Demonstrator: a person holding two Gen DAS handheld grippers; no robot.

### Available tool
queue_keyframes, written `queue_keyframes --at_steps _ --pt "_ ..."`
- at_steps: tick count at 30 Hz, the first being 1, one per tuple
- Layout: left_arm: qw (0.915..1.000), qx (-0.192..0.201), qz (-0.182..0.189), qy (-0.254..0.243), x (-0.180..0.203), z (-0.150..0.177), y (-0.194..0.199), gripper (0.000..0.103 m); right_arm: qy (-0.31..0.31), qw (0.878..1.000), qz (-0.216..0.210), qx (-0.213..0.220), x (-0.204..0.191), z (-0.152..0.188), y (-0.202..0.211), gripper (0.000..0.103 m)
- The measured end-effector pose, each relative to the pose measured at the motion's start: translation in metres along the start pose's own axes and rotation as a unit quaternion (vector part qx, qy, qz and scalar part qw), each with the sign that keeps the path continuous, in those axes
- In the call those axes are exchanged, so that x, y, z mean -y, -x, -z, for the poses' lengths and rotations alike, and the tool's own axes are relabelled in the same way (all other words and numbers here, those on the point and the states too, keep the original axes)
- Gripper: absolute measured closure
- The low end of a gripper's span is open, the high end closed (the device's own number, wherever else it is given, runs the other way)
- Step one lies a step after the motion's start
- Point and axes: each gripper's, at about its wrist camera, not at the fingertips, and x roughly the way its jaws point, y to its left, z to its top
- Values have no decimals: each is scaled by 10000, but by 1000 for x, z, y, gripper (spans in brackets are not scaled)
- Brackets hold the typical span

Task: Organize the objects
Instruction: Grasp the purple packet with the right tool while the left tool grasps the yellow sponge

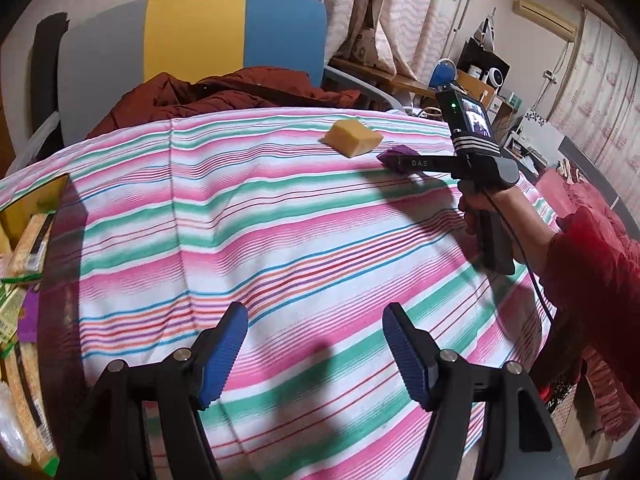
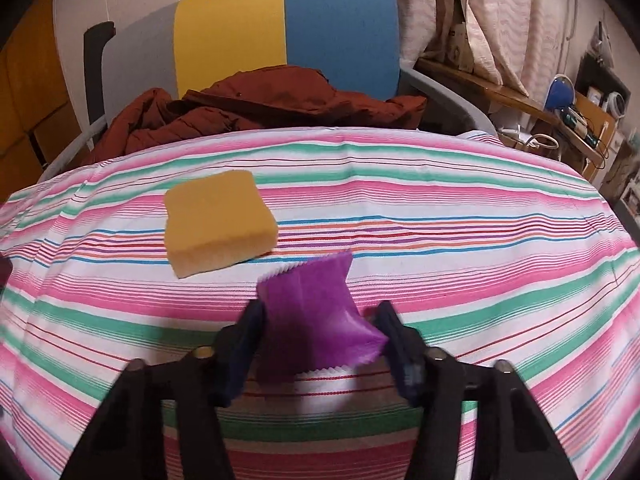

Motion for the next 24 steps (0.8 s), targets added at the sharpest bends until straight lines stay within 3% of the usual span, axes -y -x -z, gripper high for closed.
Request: queue_keyframes --at_steps 7,11,16,20,24 --pt "9996 -17 34 -284 19 -31 -21 31 -25 9987 350 363 -1 4 14 47" --pt "9988 21 -49 -496 29 -61 -43 19 -350 9967 605 404 10 5 17 47" --pt "9940 -75 -83 -1092 48 -101 -80 19 -225 9951 892 373 4 5 16 47" --pt "9934 -199 -120 -1122 50 -135 -110 19 -153 9936 1006 493 2 6 20 47" --pt "9904 -69 -378 -1325 52 -161 -128 19 -264 9936 970 509 6 5 20 47"
